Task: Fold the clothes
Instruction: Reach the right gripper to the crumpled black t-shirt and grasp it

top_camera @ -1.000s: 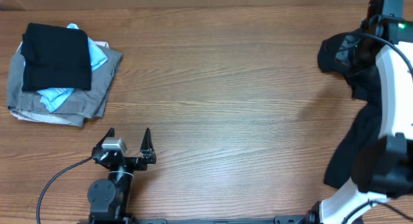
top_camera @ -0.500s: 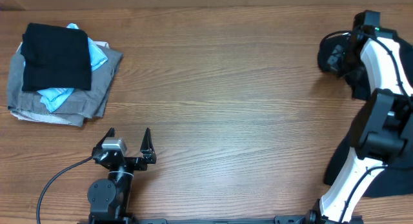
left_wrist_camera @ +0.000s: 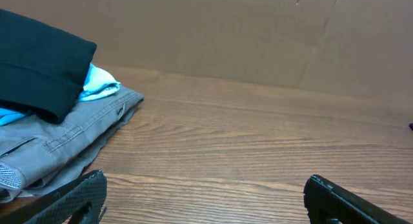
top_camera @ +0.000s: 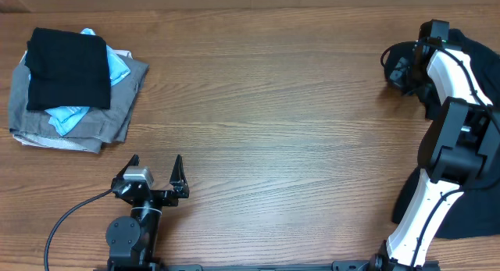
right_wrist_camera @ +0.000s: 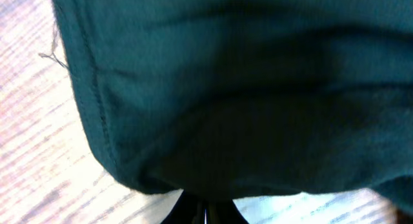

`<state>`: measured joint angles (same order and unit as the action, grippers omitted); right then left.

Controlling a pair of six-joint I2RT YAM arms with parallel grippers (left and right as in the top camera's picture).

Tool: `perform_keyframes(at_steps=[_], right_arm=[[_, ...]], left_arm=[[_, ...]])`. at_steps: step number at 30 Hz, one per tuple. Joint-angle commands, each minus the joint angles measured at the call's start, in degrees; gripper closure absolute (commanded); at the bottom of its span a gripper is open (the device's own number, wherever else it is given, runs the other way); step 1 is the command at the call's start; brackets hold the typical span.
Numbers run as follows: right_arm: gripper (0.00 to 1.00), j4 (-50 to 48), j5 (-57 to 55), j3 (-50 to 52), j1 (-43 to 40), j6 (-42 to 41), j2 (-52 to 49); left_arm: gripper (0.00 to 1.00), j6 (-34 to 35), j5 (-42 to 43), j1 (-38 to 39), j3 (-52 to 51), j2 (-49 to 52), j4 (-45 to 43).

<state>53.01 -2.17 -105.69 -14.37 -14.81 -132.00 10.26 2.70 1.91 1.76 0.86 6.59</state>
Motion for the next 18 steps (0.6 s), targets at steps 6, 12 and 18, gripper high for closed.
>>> perform_keyframes(at_steps=[6, 12, 18], right_arm=[[0.95, -4.9, -7.1, -1.5, 0.0, -0.4, -0.3], [0.91, -8.9, -9.0, -1.5, -0.8, -0.3, -0.3], [0.91, -11.3, -9.0, -1.5, -3.4, -0.3, -0.3]], left_arm=[[0.0, -1.3, -0.8, 0.4, -0.4, -0.6, -0.2], [0.0, -1.3, -0.8, 0.4, -0.4, -0.6, -0.2], [0.0, -1.3, -0.8, 0.4, -0.4, -0.6, -0.2]])
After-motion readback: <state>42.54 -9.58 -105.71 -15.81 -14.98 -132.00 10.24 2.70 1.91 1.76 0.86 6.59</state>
